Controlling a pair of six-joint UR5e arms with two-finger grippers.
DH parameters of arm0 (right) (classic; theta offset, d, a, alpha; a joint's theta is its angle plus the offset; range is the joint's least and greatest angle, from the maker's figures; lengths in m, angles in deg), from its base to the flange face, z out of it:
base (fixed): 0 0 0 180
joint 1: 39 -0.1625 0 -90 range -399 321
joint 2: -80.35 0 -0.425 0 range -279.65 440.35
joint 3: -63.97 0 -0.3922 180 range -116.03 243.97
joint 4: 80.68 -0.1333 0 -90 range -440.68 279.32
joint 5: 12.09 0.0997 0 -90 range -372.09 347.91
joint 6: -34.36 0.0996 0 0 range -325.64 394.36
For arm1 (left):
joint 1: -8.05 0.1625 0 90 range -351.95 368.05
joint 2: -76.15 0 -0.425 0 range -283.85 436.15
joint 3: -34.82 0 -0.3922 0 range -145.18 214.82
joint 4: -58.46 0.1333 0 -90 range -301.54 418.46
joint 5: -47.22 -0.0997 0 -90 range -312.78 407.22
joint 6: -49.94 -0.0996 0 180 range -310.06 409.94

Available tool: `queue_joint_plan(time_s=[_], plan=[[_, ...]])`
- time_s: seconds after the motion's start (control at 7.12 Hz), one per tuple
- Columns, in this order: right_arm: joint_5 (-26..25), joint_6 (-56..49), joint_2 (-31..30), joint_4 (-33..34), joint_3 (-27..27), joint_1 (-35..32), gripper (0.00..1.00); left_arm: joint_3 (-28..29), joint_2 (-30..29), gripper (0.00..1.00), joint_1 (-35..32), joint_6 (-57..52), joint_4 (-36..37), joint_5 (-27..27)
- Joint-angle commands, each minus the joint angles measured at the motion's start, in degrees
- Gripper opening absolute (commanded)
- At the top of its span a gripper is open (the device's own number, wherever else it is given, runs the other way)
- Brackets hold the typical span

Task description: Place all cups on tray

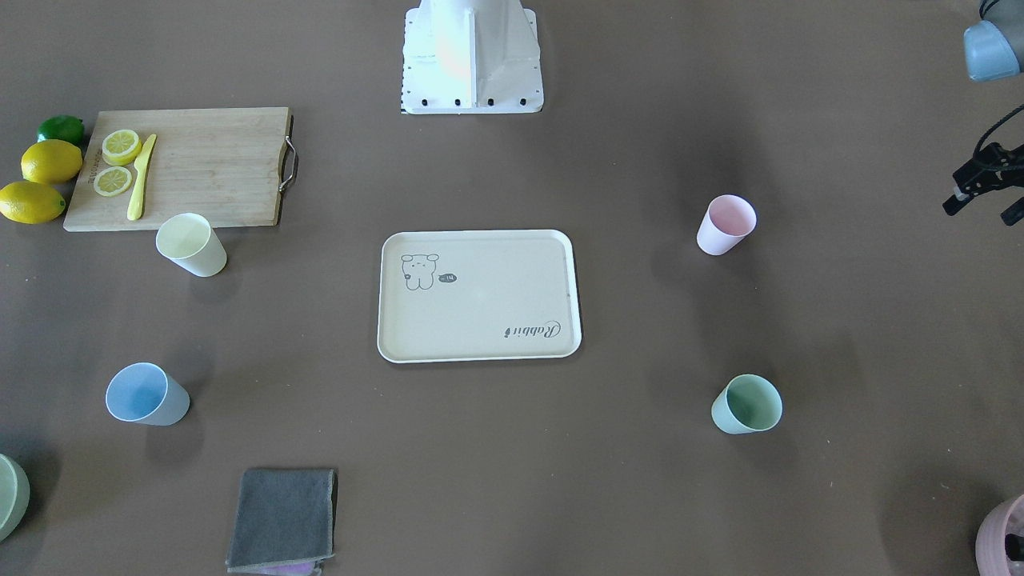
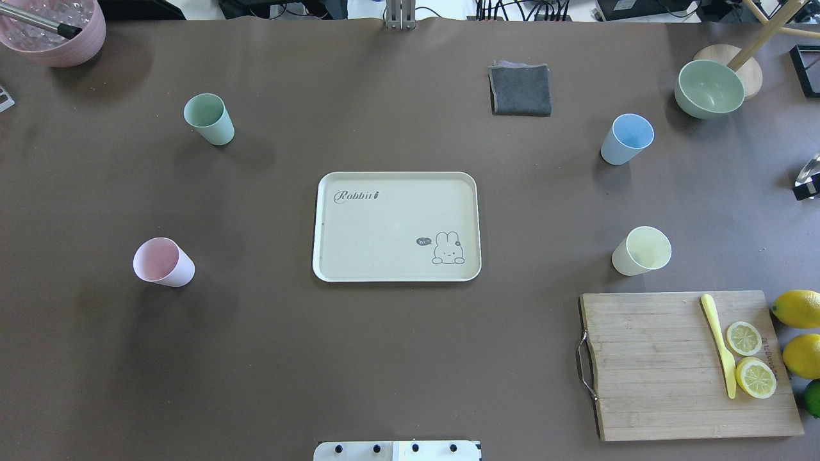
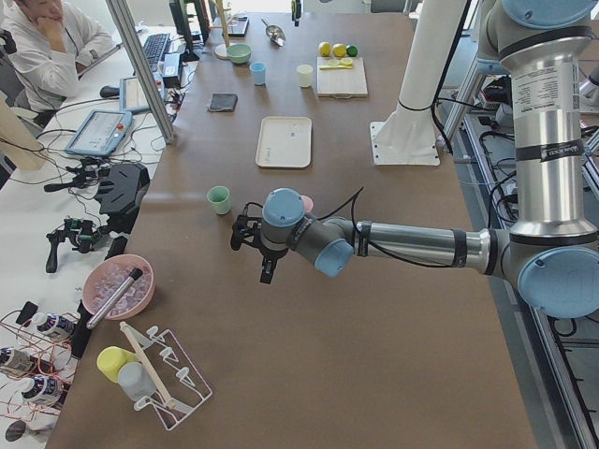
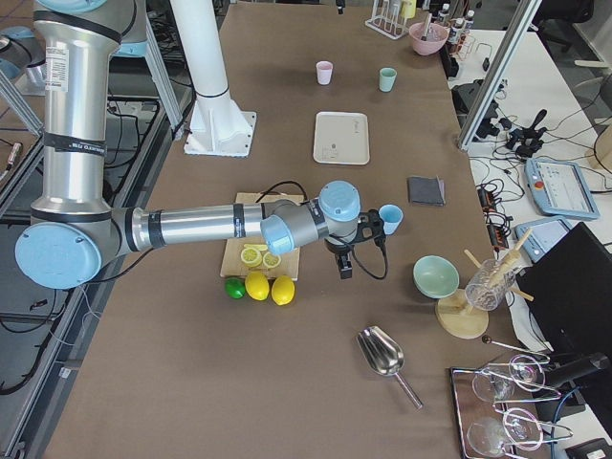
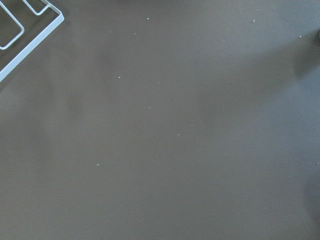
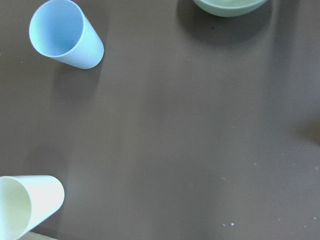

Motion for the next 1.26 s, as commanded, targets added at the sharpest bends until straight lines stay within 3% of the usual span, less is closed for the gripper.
queue_joint_plan(time_s=[0.0,0.14,0.28,0.84,0.98,1.12], plan=[[-1.07,12.21,2.39,-0.11,2.82,6.99,0.99,-2.64,-4.29,0.97,6.81,11.95,0.08,-2.15],[-4.38,16.26,3.45,-0.11,3.35,10.93,0.99,-3.61,-5.62,0.97,11.71,17.92,0.17,-6.87],[-6.94,17.61,4.16,-0.11,3.36,14.28,0.99,-3.44,-7.63,0.98,13.85,20.15,1.22,-7.61],[-9.16,19.73,6.18,-0.11,1.52,22.12,0.93,-5.11,-13.08,0.98,15.45,22.28,8.94,-7.71],[-9.33,20.6,7.23,-0.03,0.55,23.09,0.82,-5.11,-13.54,0.98,16.85,23.68,9.05,-8.4],[-9.51,20.87,8.98,-0.03,-1.63,23.45,0.62,-5.11,-14.15,0.98,18.69,24.39,9.14,-10.76]])
